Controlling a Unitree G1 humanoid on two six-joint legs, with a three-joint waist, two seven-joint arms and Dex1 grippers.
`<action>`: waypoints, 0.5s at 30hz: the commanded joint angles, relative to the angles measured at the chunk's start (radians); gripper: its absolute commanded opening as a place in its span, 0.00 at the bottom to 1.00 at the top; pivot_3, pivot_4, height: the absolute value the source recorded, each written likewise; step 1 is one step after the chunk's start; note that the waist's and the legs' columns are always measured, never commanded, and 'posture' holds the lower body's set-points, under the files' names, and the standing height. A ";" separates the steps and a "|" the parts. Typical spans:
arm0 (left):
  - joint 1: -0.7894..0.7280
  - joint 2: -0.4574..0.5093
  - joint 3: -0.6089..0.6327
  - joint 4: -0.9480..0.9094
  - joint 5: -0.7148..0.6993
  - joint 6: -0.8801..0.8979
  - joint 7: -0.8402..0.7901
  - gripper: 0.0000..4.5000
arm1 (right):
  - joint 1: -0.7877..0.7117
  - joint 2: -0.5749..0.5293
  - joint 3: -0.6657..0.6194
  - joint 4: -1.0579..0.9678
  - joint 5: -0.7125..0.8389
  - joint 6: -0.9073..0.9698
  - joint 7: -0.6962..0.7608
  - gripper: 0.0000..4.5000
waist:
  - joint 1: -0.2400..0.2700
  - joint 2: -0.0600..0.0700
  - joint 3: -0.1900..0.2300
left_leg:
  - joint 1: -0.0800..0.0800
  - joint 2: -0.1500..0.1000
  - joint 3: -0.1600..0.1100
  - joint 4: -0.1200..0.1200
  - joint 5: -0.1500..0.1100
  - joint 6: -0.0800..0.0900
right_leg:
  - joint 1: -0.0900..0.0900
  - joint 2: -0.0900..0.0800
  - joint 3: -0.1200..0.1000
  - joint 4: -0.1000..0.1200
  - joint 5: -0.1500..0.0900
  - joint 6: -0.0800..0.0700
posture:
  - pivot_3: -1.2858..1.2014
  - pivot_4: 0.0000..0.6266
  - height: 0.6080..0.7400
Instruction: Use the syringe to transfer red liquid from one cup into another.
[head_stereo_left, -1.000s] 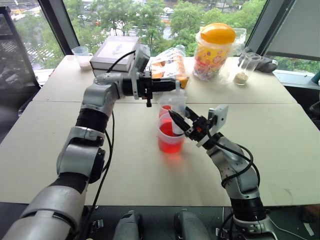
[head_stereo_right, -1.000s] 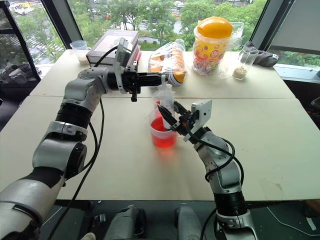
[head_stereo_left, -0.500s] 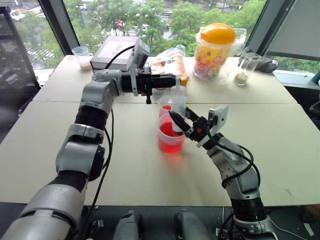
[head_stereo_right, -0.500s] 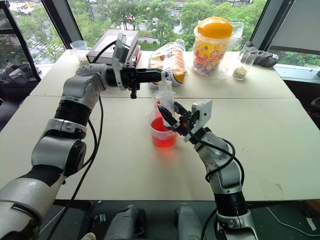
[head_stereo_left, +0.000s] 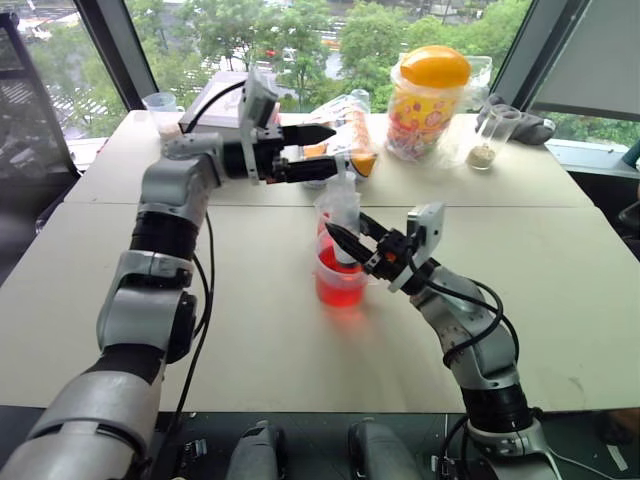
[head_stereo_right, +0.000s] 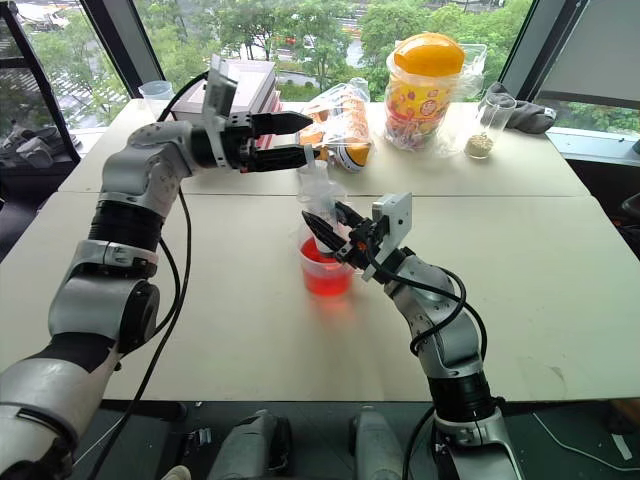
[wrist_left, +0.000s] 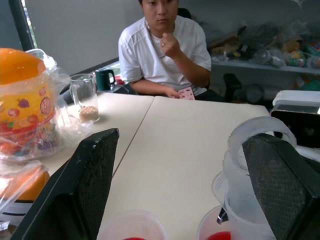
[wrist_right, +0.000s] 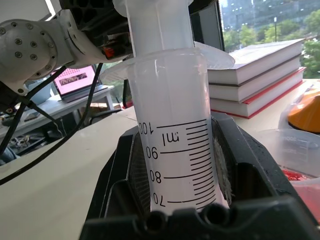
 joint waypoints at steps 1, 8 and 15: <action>0.024 0.032 0.012 -0.052 0.005 0.017 0.005 0.82 | -0.051 -0.008 -0.044 -0.028 0.042 -0.014 0.009 0.30 | 0.001 0.000 0.000 | 0.000 0.000 0.000 0.000 0.000 0.000 | 0.000 0.000 0.000 0.000 0.000 0.000 | 0.52 0.24 1.00; 0.116 0.115 0.039 -0.132 0.003 0.048 0.025 0.82 | -0.074 -0.017 -0.067 -0.027 0.067 0.012 0.005 0.30 | 0.000 0.000 0.000 | 0.000 0.000 0.000 0.000 0.000 0.000 | 0.000 0.000 0.000 0.000 0.000 0.000 | 0.52 0.24 1.00; 0.182 0.145 0.072 -0.217 -0.027 0.086 0.072 0.82 | -0.209 -0.001 -0.133 -0.035 0.182 0.112 -0.059 0.30 | 0.000 0.000 0.000 | 0.000 0.000 0.000 0.000 0.000 0.000 | 0.000 0.000 0.000 0.001 0.000 0.000 | 0.52 0.24 1.00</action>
